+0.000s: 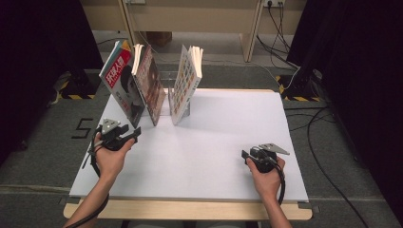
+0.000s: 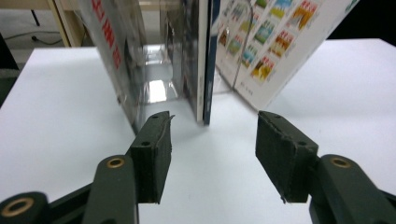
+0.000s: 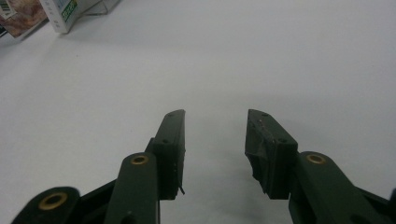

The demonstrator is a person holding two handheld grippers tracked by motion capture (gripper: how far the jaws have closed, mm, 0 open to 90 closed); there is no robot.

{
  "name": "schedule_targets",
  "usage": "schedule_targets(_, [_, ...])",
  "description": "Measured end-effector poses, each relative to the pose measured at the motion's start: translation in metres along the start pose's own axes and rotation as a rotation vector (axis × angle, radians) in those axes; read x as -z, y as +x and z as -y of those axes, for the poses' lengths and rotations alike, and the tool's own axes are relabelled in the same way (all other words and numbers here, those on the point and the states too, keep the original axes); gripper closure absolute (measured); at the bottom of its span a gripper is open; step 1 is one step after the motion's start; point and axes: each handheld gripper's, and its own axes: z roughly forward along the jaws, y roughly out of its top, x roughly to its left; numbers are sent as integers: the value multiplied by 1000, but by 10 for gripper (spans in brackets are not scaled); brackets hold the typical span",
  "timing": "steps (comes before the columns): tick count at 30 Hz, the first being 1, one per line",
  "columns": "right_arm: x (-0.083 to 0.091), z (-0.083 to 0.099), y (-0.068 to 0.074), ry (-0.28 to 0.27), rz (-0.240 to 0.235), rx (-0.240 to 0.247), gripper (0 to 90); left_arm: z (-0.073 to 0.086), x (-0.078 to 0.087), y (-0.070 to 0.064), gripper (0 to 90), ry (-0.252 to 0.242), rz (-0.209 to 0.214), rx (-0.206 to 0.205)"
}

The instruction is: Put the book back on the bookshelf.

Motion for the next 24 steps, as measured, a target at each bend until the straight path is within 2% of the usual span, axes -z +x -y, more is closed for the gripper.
schedule_targets(9, [0, 0, 0, -1, 0, 0, 582, 29, 13, 10, 449, 27, -3, 11])
schedule_targets(19, [1, 0, 0, -1, 1, 1, 581, 56, 25, 23, 448, 43, -30, -15])
schedule_targets(24, [0, 0, 1, -1, 1, 4, 581, 63, 28, 27, 447, 38, -19, -27])
